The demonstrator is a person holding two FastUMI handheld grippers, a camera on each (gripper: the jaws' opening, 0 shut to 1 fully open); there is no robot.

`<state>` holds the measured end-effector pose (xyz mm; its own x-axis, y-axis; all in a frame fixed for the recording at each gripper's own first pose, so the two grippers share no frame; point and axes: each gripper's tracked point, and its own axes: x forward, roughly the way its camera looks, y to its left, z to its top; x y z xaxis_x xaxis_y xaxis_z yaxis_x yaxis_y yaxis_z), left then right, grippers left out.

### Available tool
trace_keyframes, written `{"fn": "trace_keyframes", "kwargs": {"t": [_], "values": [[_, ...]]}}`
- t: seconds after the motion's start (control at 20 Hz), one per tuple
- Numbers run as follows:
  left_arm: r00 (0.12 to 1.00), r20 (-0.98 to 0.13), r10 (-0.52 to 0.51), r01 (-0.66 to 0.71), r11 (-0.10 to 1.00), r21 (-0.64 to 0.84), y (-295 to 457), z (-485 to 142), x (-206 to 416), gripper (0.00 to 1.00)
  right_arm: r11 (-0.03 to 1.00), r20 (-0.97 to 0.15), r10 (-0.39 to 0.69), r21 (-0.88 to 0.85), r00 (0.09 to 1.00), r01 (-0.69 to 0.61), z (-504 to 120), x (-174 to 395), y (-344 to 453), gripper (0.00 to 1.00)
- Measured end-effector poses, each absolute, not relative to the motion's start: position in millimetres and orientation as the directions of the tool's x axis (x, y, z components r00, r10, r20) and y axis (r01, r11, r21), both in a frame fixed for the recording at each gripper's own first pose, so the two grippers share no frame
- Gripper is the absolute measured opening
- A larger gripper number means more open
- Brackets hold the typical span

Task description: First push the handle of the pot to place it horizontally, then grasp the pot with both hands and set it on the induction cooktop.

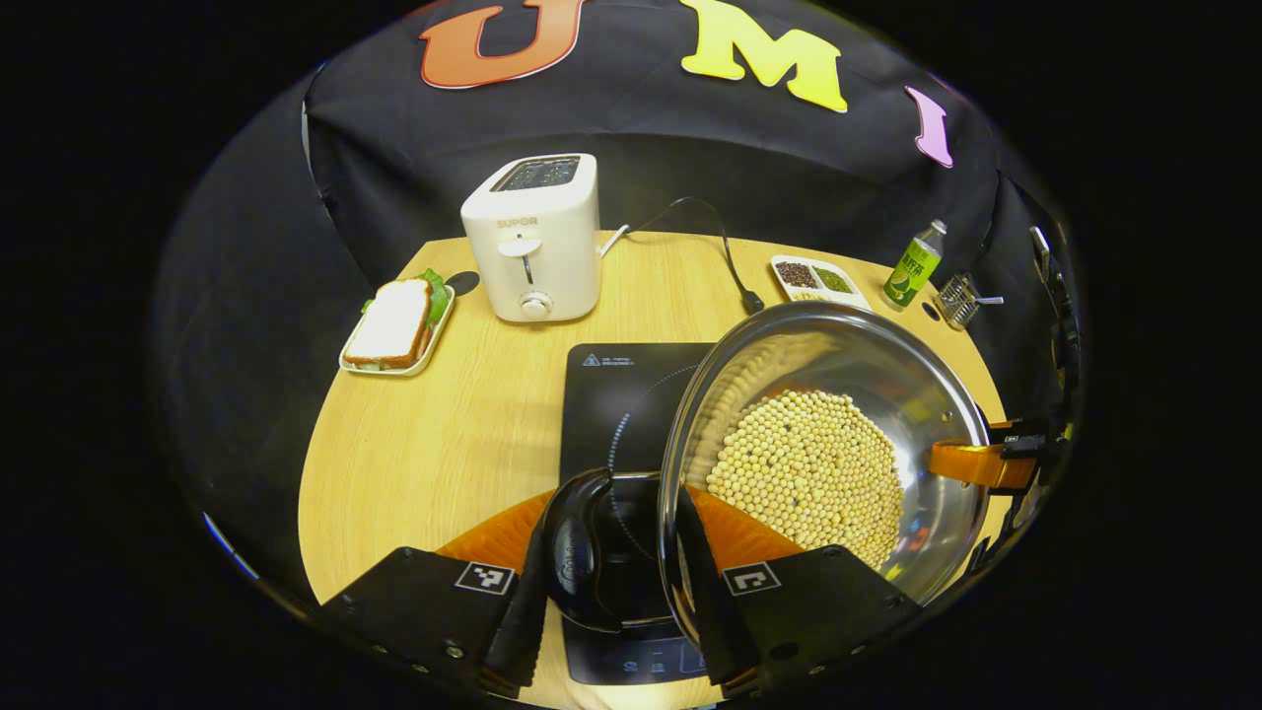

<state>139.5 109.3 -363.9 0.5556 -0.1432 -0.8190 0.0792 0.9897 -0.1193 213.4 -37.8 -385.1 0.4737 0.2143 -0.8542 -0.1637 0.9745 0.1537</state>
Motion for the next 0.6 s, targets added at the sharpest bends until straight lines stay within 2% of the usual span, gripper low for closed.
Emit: {"fn": "trace_keyframes", "kwargs": {"t": [0.6], "values": [[0.533,-0.83,-0.164,0.067,0.986,-0.153,136.3,-384.1,159.9,0.62,0.981,-0.866,0.183,0.128,0.465,-0.147,-381.1,210.5,-36.7,0.6]]}}
